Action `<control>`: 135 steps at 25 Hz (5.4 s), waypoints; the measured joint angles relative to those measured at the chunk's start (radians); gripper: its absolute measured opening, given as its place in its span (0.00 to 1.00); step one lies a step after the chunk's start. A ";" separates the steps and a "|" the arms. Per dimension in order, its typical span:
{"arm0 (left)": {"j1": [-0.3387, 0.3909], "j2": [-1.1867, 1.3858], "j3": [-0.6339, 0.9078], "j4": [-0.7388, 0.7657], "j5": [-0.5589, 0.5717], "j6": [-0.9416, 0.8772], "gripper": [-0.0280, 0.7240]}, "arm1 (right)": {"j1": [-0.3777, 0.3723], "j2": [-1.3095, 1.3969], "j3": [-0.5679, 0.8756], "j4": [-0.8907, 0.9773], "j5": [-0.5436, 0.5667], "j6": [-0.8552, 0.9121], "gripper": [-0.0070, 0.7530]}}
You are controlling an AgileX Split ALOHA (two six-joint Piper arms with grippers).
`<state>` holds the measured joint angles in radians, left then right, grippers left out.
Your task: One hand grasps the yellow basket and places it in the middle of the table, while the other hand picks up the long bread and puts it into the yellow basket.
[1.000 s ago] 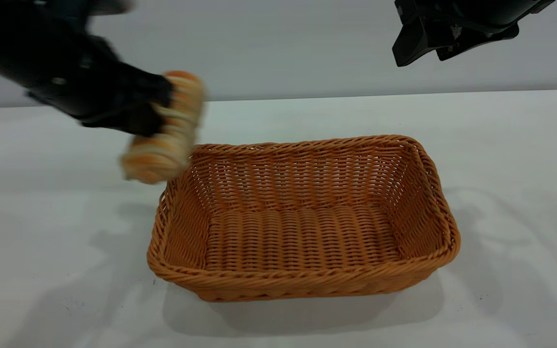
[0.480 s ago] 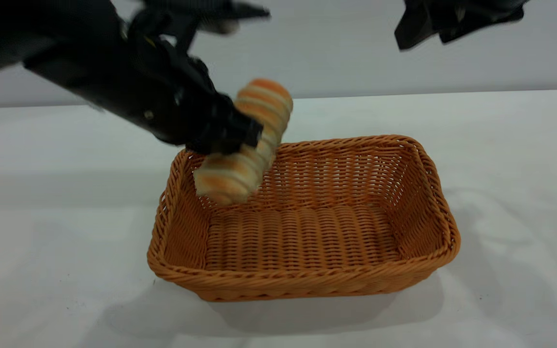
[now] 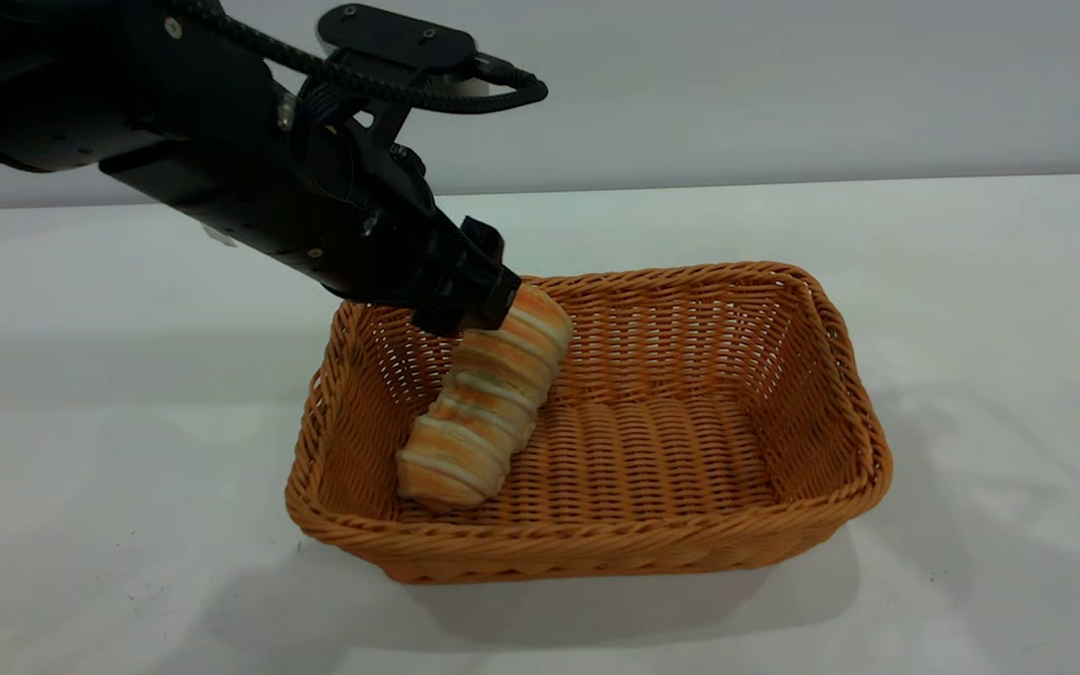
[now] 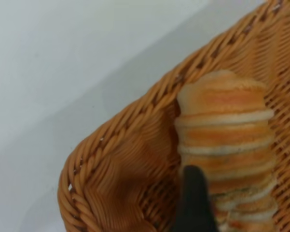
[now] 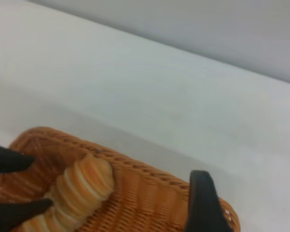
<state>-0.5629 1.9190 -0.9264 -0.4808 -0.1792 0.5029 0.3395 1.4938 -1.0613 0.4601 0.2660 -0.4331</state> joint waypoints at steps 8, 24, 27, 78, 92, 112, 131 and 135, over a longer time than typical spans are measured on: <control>0.003 -0.122 0.000 0.003 0.113 0.059 0.84 | 0.000 -0.117 0.000 -0.075 0.196 -0.004 0.71; 0.371 -0.661 0.000 0.026 0.741 0.073 0.75 | 0.000 -0.411 0.000 -0.126 0.482 0.003 0.71; 0.425 -0.759 0.000 0.030 0.867 0.073 0.75 | 0.000 -0.470 0.000 -0.137 0.544 0.017 0.71; 0.471 -1.795 0.320 0.251 1.347 -0.240 0.75 | 0.000 -1.405 0.558 -0.425 0.855 0.291 0.71; 0.471 -1.795 0.376 0.327 1.342 -0.278 0.75 | 0.000 -1.419 0.584 -0.460 0.863 0.324 0.71; 0.471 -1.795 0.434 0.351 1.320 -0.296 0.75 | 0.000 -1.419 0.585 -0.460 0.863 0.326 0.71; 0.572 -1.863 0.434 0.351 1.319 -0.300 0.75 | -0.242 -1.454 0.585 -0.460 0.863 0.326 0.71; 0.572 -1.928 0.434 0.351 1.320 -0.300 0.75 | -0.297 -1.509 0.585 -0.460 0.864 0.326 0.71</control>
<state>0.0096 -0.0087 -0.4928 -0.1299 1.1405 0.2031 0.0421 -0.0151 -0.4765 0.0000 1.1299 -0.1069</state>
